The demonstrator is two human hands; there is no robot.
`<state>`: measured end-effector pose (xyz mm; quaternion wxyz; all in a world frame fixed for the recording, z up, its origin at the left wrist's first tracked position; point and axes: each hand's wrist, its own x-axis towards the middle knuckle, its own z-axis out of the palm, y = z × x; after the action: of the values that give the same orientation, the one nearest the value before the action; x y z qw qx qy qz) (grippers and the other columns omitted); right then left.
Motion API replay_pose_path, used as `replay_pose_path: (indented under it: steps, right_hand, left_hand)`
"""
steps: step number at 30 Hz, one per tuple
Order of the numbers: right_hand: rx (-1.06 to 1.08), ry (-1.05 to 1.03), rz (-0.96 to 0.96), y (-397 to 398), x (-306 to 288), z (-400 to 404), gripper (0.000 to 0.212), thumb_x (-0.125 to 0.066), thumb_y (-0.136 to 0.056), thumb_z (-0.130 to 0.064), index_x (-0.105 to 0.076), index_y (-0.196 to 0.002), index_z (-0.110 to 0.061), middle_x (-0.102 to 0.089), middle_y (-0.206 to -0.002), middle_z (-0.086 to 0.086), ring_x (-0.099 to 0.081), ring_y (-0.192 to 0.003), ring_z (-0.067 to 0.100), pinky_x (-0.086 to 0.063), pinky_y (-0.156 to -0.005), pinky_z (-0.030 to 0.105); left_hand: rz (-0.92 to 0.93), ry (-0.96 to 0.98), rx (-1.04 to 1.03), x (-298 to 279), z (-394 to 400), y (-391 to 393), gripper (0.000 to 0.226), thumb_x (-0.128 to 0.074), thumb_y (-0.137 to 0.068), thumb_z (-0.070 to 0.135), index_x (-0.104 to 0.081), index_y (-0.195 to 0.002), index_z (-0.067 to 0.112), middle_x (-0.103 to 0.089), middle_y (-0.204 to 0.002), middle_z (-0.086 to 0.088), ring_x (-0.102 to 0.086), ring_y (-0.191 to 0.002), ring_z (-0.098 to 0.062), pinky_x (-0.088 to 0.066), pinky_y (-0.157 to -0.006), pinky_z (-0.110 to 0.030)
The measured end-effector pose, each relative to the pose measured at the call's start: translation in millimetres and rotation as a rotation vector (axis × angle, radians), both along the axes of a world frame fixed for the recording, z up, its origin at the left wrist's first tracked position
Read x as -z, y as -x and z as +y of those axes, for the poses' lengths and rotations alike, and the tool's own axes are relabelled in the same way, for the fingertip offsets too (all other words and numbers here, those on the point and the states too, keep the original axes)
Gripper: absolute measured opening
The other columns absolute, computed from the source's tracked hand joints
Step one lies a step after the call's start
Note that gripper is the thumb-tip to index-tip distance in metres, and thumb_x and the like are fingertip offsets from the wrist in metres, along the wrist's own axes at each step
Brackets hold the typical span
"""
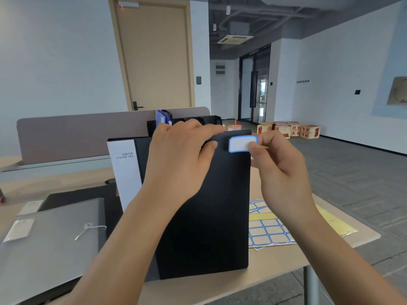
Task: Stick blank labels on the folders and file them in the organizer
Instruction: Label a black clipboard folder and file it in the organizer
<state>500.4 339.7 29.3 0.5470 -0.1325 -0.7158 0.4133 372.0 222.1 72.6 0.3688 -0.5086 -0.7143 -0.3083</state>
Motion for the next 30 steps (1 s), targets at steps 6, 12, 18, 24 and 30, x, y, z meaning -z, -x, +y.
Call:
replay_pose_path:
  steps: [6,12,18,24,30]
  right_hand:
    - [0.005,0.023,0.048,-4.1,-4.4,-5.8,0.018,-0.060,-0.106,-0.021,-0.066,-0.088,-0.018,-0.070,-0.083,0.001,-0.063,-0.085,0.030,-0.056,-0.082,0.062]
    - [0.001,0.012,0.040,-5.3,-7.9,-1.4,0.024,-0.063,-0.104,-0.020,-0.065,-0.080,-0.025,-0.069,-0.084,0.006,-0.063,-0.080,0.025,-0.058,-0.084,0.062]
    - [0.016,-0.071,0.039,-4.7,-3.3,-1.6,0.023,-0.058,-0.105,-0.024,-0.064,-0.084,-0.018,-0.066,-0.082,0.004,-0.062,-0.084,0.027,-0.059,-0.084,0.055]
    - [0.030,-0.127,0.037,-6.9,-0.7,-0.6,0.022,-0.058,-0.107,-0.020,-0.062,-0.086,-0.015,-0.061,-0.076,-0.003,-0.055,-0.072,0.015,-0.044,-0.067,0.025]
    - [0.047,-0.124,0.054,-5.8,1.4,-1.5,0.023,-0.060,-0.107,-0.023,-0.064,-0.084,-0.019,-0.062,-0.075,-0.012,-0.056,-0.073,0.005,-0.048,-0.069,0.025]
  left_hand:
    - [-0.018,0.008,-0.013,-1.7,-6.2,-8.1,0.035,-0.054,-0.100,0.033,-0.062,-0.132,0.045,-0.070,-0.106,0.013,-0.060,-0.089,-0.015,-0.034,-0.072,-0.028]
    - [0.043,-0.025,0.019,2.7,-4.2,-12.6,0.033,-0.064,-0.095,0.021,-0.069,-0.126,0.032,-0.074,-0.112,0.008,-0.065,-0.090,-0.020,-0.044,-0.076,-0.033]
    - [0.187,-0.072,0.033,9.3,-4.7,-13.1,0.038,-0.066,-0.089,0.014,-0.071,-0.125,0.024,-0.076,-0.090,0.000,-0.065,-0.074,-0.028,-0.046,-0.066,-0.036]
    - [0.141,-0.059,0.060,9.0,-5.1,-12.7,0.038,-0.054,-0.091,0.022,-0.071,-0.124,0.029,-0.075,-0.099,0.004,-0.066,-0.082,-0.025,-0.044,-0.073,-0.036]
    - [0.120,-0.062,0.046,8.6,-4.5,-13.9,0.040,-0.053,-0.092,0.025,-0.068,-0.128,0.034,-0.074,-0.100,0.009,-0.062,-0.083,-0.018,-0.040,-0.072,-0.032]
